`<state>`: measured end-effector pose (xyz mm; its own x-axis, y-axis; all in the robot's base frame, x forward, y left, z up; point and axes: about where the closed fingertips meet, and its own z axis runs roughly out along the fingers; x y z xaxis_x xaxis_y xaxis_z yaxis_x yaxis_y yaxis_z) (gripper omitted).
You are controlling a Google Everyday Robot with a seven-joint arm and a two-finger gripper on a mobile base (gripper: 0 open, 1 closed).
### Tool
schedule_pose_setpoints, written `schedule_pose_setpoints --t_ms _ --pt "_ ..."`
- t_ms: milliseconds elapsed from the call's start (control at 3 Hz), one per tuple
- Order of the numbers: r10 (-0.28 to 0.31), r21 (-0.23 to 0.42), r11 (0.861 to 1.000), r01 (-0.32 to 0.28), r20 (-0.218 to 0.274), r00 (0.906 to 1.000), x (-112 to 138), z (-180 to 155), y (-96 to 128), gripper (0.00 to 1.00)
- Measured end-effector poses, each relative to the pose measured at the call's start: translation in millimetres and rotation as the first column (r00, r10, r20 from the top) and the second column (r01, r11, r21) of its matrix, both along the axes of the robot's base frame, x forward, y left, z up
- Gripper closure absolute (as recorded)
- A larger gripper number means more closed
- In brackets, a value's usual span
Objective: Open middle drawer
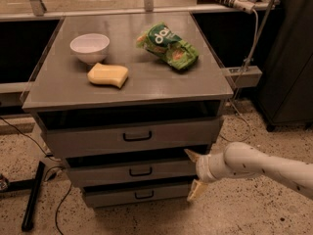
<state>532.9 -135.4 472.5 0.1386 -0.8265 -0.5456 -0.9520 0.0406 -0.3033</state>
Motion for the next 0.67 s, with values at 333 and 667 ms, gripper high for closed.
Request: schedule_pose_setpoints --t_ms 333,667 --pt "0.000 0.015 1.000 -0.001 0.026 0.9997 13 -13 12 0.00" --pt "-0.007 0.026 1.000 0.006 0.047 0.9989 25 -25 22 0.00"
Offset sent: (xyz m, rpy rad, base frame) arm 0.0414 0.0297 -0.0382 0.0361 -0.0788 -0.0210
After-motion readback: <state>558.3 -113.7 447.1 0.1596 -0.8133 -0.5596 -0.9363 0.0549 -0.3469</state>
